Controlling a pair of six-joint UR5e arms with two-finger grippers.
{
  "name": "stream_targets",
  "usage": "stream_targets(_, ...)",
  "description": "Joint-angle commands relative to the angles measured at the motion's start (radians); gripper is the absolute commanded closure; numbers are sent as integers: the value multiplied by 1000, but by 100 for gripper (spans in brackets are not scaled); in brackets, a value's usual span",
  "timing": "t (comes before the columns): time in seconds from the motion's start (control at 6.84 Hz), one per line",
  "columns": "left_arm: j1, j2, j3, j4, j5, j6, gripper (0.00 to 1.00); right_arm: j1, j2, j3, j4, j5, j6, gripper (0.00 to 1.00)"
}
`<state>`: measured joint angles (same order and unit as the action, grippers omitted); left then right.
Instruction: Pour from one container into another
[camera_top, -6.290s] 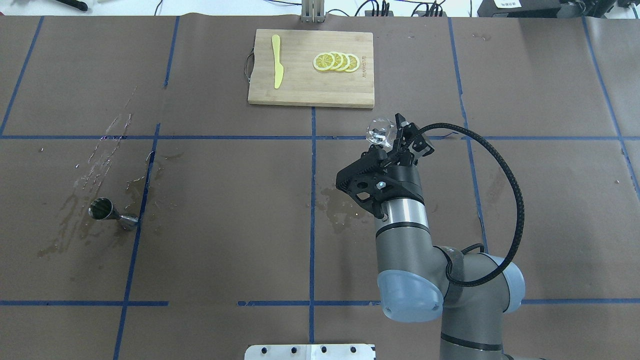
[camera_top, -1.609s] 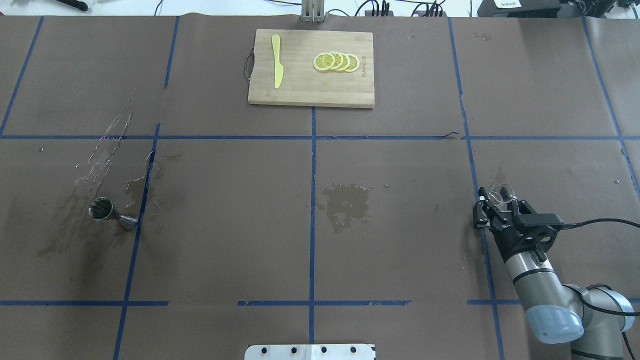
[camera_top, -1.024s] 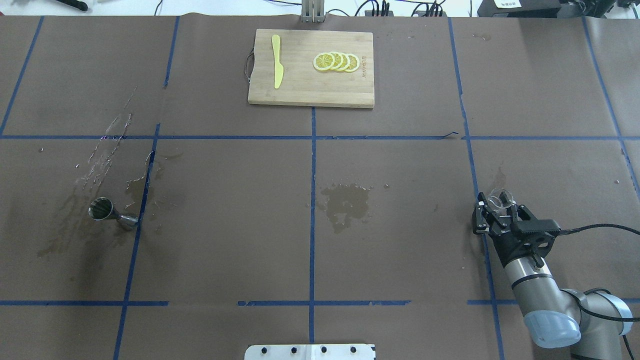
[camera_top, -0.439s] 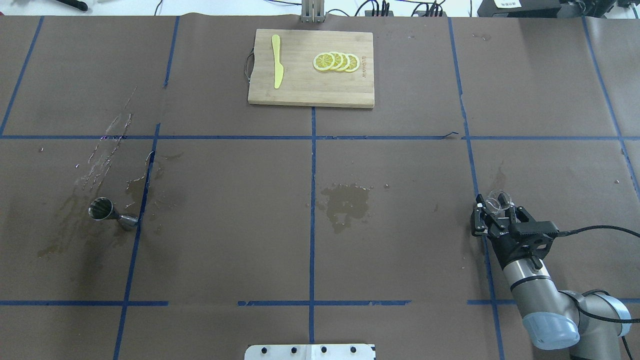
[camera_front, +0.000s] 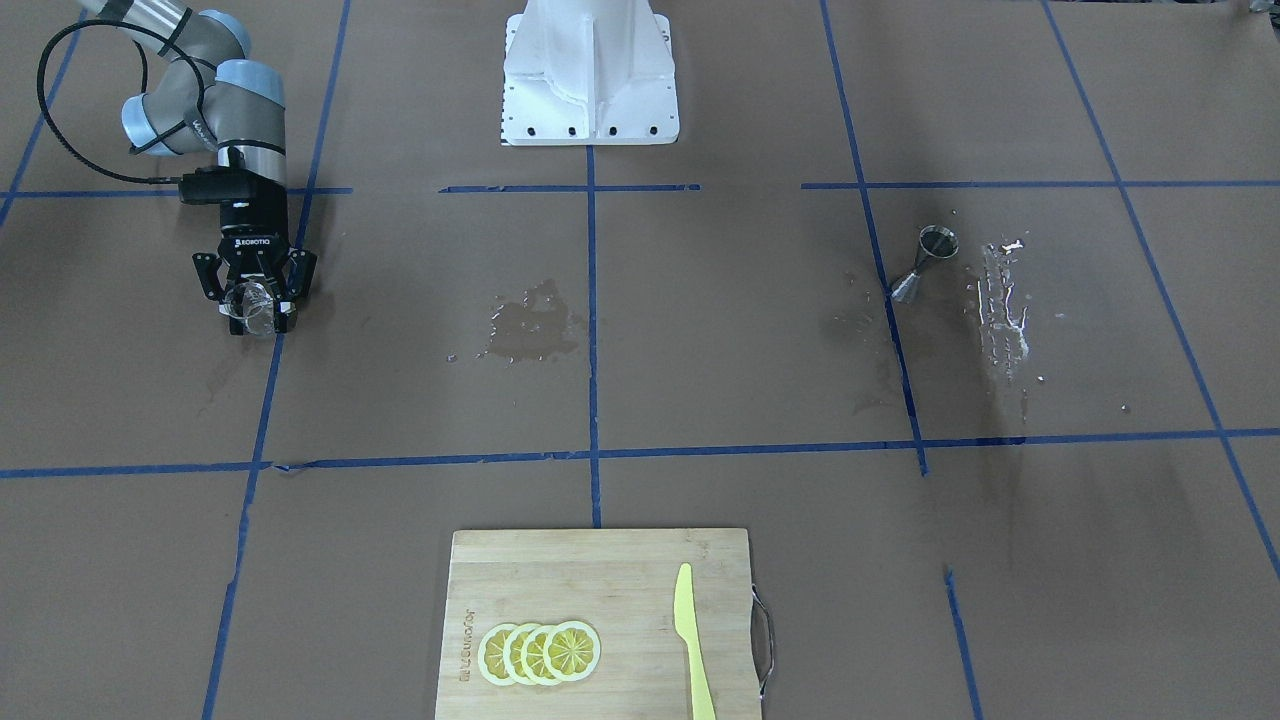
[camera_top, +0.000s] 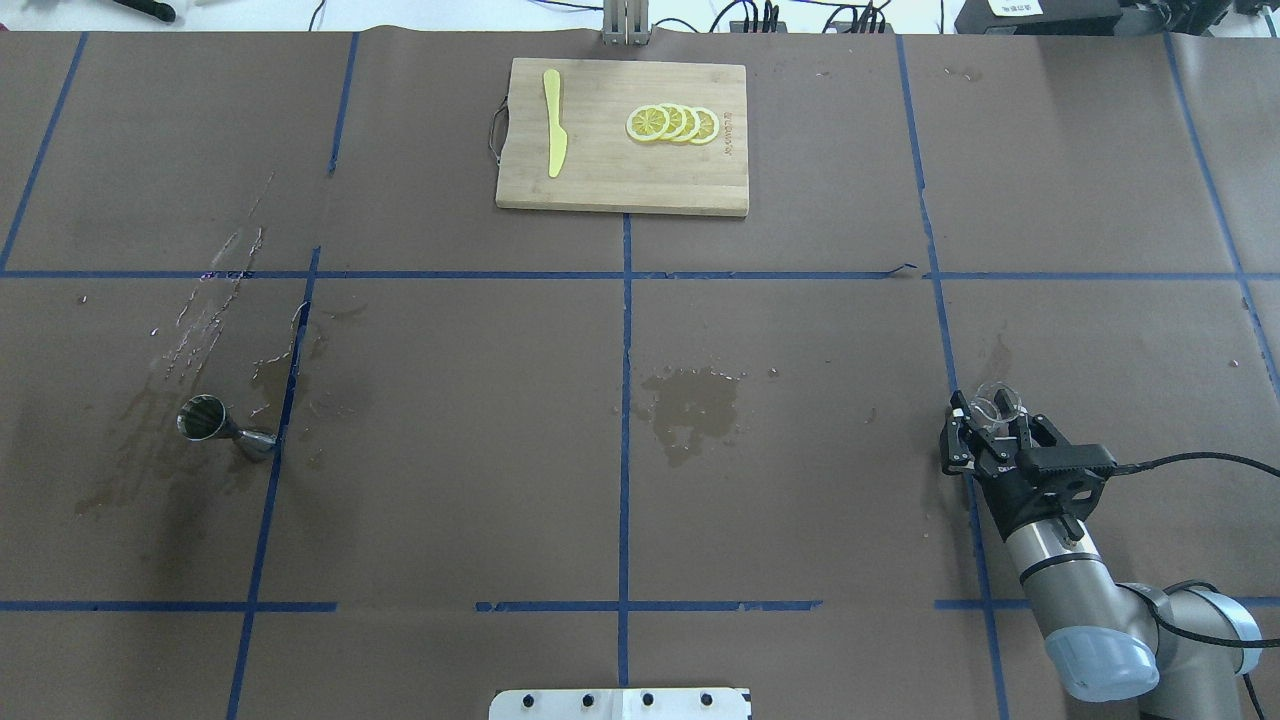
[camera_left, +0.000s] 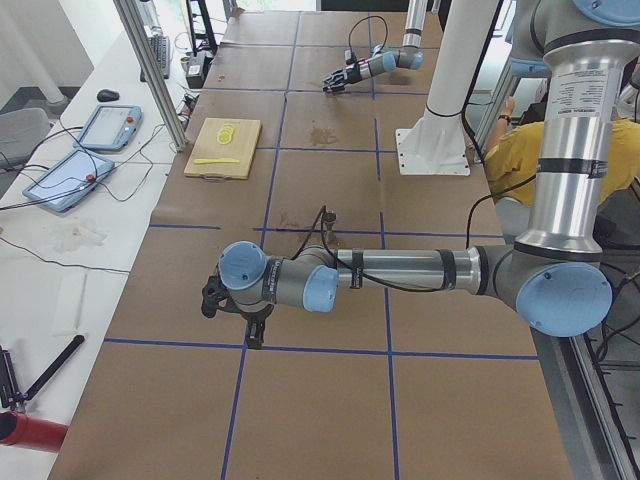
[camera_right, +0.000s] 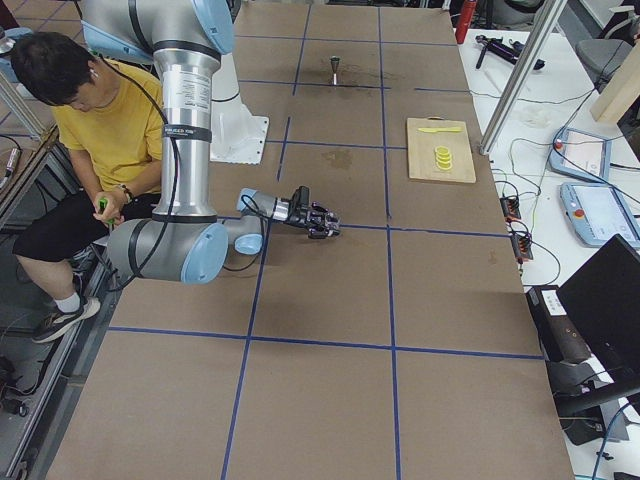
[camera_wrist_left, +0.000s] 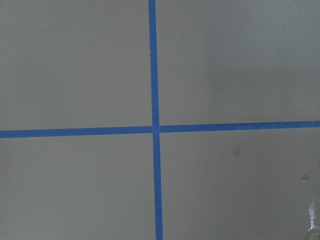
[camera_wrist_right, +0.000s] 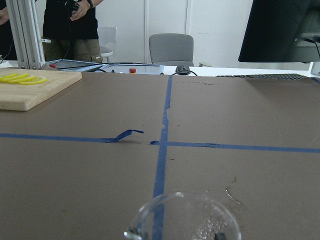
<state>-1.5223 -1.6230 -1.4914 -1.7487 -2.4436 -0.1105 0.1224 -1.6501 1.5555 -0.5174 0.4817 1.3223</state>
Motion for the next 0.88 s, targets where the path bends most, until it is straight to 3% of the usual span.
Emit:
stream_targets(0.0,-1,0,-1,0,0,0,0,-1,3,0,0,0,0,42)
stream_targets(0.15,-1,0,-1,0,0,0,0,0,6,0,0,-2,2,0)
stream_targets(0.73,1,-2,-3,0,0,0,0,-1,7,-2,0,-11,2,0)
